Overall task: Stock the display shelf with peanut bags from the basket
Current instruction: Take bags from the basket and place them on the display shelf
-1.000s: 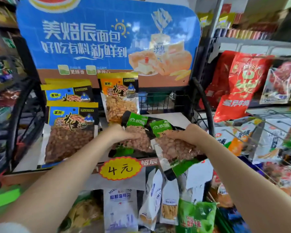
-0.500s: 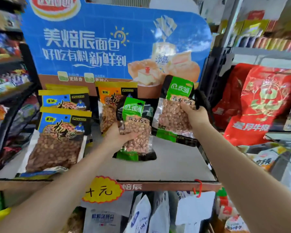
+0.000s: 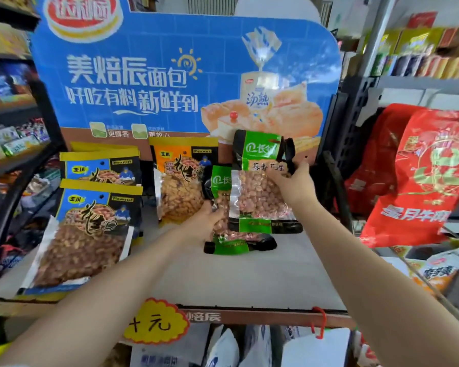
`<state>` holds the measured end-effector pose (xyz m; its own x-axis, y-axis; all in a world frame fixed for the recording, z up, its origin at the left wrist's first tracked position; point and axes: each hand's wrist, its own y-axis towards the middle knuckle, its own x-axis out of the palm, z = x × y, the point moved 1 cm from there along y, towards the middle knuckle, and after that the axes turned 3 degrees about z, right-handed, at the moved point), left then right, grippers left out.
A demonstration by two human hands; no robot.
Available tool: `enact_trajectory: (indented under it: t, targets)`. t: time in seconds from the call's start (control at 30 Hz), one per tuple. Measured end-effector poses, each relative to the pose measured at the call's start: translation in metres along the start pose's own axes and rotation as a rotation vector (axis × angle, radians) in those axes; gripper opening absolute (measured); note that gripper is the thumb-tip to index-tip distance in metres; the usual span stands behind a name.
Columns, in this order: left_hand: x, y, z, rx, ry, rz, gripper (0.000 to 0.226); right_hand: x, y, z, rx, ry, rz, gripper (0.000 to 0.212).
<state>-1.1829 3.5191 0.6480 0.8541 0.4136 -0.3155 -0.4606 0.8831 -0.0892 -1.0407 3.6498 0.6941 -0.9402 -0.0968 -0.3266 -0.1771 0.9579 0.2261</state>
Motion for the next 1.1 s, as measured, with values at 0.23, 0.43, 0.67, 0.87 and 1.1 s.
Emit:
enact_trajectory:
  t: [0.23, 0.43, 0.67, 0.87, 1.1]
  targets:
    - [-0.044, -0.03, -0.01, 0.325, 1.103, 0.135, 0.018, 0.015, -0.031, 0.026, 0.145, -0.233, 0.058, 0.069]
    - [-0.04, -0.086, -0.012, 0.946, 1.275, 0.065, 0.027, -0.013, -0.088, 0.027, -0.06, -0.617, 0.144, 0.057]
    - [0.055, -0.145, -0.011, 1.322, 0.928, -0.234, 0.034, -0.093, -0.215, 0.04, -0.24, -0.762, 0.172, 0.025]
    - [0.162, -0.216, -0.057, 1.352, 0.829, -0.687, 0.038, -0.186, -0.338, 0.125, 0.079, -0.892, 0.24, 0.031]
    - [0.321, -0.31, -0.166, 1.017, 1.133, -1.133, 0.032, -0.288, -0.497, 0.27, 0.777, -0.763, 0.199, 0.024]
